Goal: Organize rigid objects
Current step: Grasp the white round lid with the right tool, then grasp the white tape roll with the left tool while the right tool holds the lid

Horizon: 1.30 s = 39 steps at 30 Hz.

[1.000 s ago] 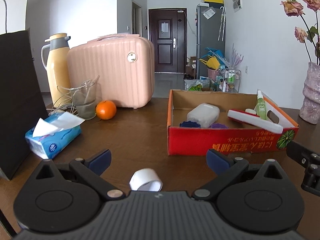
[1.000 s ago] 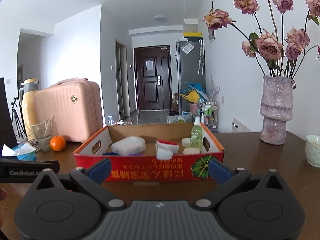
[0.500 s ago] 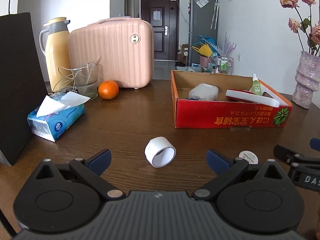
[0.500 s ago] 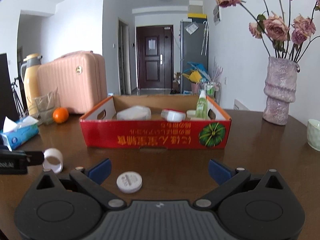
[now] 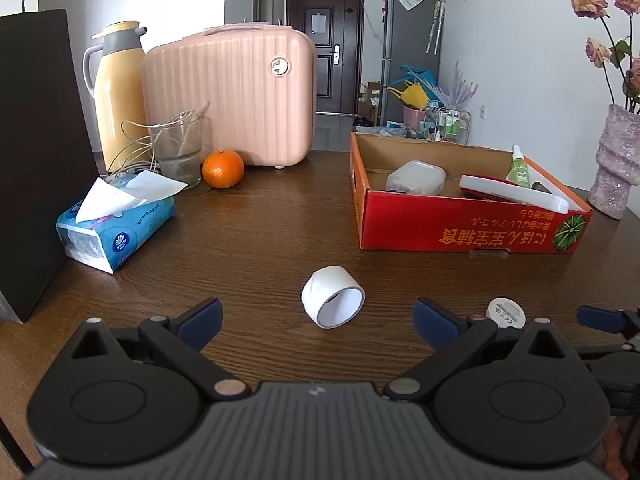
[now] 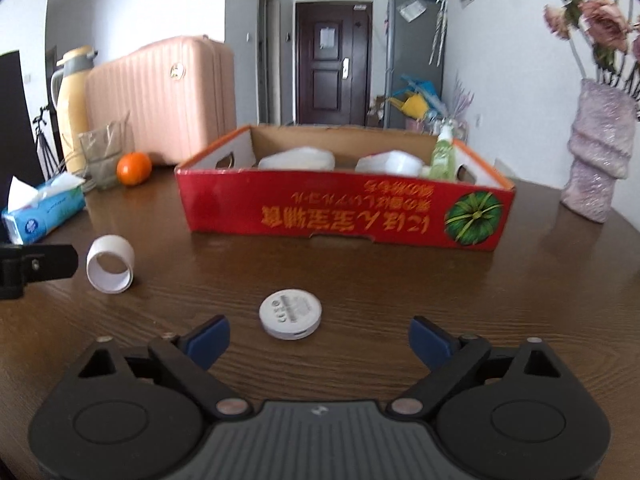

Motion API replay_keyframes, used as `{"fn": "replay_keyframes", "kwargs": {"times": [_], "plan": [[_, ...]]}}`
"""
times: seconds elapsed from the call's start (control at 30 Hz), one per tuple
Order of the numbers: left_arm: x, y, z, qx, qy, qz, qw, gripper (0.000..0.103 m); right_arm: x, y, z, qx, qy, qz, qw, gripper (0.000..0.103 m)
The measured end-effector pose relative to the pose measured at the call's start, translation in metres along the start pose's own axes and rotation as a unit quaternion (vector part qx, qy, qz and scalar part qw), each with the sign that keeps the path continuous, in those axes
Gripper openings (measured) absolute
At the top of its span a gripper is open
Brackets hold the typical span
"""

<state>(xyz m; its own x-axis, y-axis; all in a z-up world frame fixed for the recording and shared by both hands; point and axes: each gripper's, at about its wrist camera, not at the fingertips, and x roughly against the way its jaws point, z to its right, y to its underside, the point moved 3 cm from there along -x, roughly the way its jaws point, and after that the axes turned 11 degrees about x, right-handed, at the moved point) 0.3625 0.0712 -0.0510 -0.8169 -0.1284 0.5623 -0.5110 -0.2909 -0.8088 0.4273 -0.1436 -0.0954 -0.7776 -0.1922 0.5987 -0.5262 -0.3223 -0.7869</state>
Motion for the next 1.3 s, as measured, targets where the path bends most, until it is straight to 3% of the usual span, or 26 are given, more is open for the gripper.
{"fn": "replay_keyframes", "kwargs": {"times": [0.17, 0.27, 0.37, 0.43, 0.5, 1.3], "plan": [[0.000, 0.000, 0.000, 0.001, -0.002, 0.000, 1.0000, 0.103, -0.015, -0.008, -0.005, 0.000, -0.001, -0.010, 1.000, 0.089], [-0.001, 0.000, 0.000, 0.001, -0.003, -0.001, 1.0000, 0.103, -0.024, -0.010, -0.007, 0.000, -0.003, -0.024, 1.000, 0.079], [-0.002, 0.001, 0.000, 0.000, -0.004, -0.002, 1.0000, 0.103, -0.029, -0.010, -0.009, -0.003, -0.008, -0.030, 1.000, 0.067], [-0.002, 0.001, 0.000, 0.000, -0.004, -0.001, 1.0000, 0.103, -0.027, -0.010, -0.011, 0.004, -0.016, -0.023, 1.000, 0.045], [-0.002, 0.001, 0.000, 0.000, -0.004, -0.002, 1.0000, 0.103, -0.025, -0.009, -0.014, 0.010, -0.018, -0.018, 1.000, 0.038], [-0.023, 0.004, 0.005, 0.001, -0.034, -0.017, 0.9993, 0.103, 0.000, -0.013, 0.005, -0.026, 0.001, 0.036, 0.999, 0.038]]}}
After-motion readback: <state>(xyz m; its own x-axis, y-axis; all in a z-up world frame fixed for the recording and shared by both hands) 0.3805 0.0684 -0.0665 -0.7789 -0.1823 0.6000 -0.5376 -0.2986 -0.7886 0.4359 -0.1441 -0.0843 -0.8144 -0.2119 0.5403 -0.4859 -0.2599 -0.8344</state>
